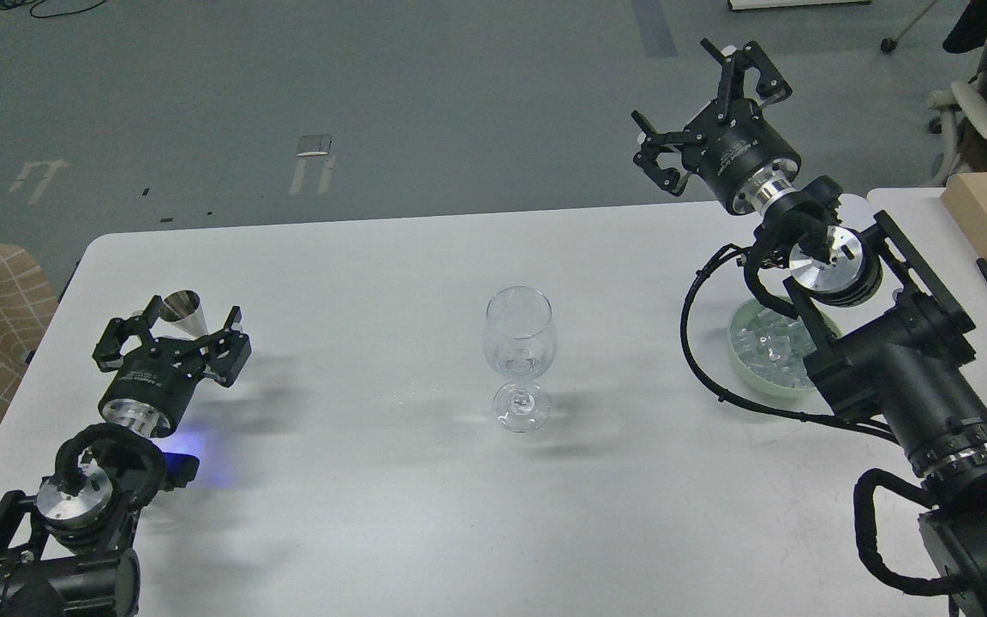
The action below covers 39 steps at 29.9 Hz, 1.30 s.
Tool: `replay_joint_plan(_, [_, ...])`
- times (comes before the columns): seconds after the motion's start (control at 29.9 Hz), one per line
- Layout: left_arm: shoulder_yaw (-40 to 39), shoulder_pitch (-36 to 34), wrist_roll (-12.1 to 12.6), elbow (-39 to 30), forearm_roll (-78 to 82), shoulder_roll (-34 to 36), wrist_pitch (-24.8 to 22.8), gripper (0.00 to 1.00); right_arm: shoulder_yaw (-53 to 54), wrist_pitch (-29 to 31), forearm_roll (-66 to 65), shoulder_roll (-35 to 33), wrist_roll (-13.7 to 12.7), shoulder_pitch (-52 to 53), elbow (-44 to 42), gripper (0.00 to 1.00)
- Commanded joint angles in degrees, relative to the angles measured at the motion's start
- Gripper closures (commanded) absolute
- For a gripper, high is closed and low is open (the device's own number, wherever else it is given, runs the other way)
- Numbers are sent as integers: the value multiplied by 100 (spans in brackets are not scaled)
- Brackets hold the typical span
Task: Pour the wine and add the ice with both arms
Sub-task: 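Set the jigger on the table and open the left gripper, then raise the open left gripper away from the jigger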
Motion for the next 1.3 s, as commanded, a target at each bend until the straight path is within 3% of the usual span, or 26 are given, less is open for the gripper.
replay_joint_plan(0.0, [2,2,0,-3,14,24,-83,2,0,8,0,0,3,-1,9,0])
replay_joint_plan(0.47, [-85,2,-9,-372,23,455,-84,2,9,0,0,0,3,8,9,0])
replay_joint_plan(0.77, [-77,46,0,-1031,23,876,-48,2,17,0,0,0,3,8,18,0])
replay_joint_plan(0.94, [-68,20,0,-1277,31,1219,-215,2,9,-27,9,0,-6,43,18,0])
replay_joint_plan(1.04, [-6,-94,18,-1348,49,1518,-663,2,9,-27,9,0,-6,52,36,0])
replay_joint_plan(1.27, [2,-831,-70,-1348,873,1826,-1047,2,0,79,9,0,12,114,115,0])
